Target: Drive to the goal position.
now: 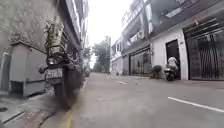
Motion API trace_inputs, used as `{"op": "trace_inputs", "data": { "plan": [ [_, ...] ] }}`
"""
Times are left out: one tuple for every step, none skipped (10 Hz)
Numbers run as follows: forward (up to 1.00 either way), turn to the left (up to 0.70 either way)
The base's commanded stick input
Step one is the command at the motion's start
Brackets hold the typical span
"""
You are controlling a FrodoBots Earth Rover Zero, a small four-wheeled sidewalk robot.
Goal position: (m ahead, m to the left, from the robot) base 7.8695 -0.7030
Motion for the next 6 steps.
{"op": "trace_inputs", "data": {
  "plan": [
    [0.5, 0.0],
    [0.5, 0.0],
    [0.5, 0.0],
    [0.5, 0.0],
    [0.5, 0.0],
    [0.5, 0.0]
  ]
}}
